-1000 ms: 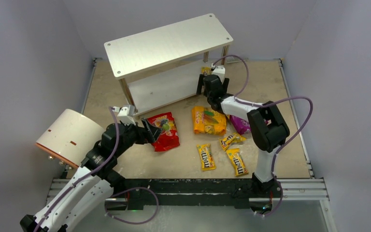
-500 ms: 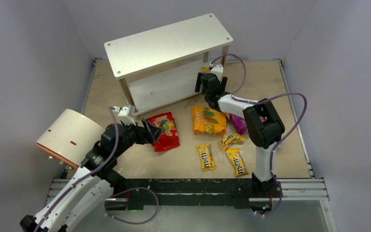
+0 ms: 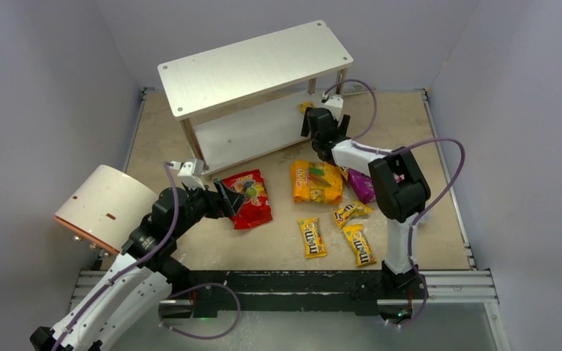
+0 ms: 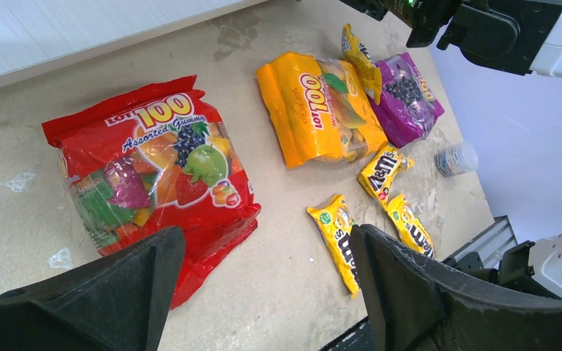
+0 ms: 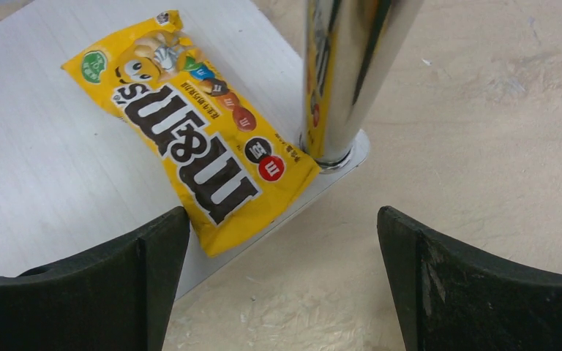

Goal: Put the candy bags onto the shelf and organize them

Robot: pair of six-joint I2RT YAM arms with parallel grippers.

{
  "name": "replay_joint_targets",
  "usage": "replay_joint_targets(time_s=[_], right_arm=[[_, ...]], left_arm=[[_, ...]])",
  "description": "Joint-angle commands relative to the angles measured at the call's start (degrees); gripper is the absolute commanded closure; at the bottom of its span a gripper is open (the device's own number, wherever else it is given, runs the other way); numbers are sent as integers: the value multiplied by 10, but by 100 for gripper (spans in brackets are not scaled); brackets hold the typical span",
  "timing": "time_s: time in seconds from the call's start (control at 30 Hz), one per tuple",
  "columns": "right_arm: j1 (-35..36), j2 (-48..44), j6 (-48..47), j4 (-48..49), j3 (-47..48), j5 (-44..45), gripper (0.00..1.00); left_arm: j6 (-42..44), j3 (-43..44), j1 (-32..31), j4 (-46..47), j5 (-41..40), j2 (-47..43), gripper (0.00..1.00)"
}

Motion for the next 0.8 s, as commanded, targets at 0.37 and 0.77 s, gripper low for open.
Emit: replay_joint_targets(time_s=[0.37, 0.77], right_arm=[[6, -198, -59, -55, -99, -111, 1], [141, -530, 56, -346, -334, -367, 11]], left_arm=[[-7, -2, 1, 17, 6, -3, 10], [-3, -13, 1, 100, 70, 66, 10]])
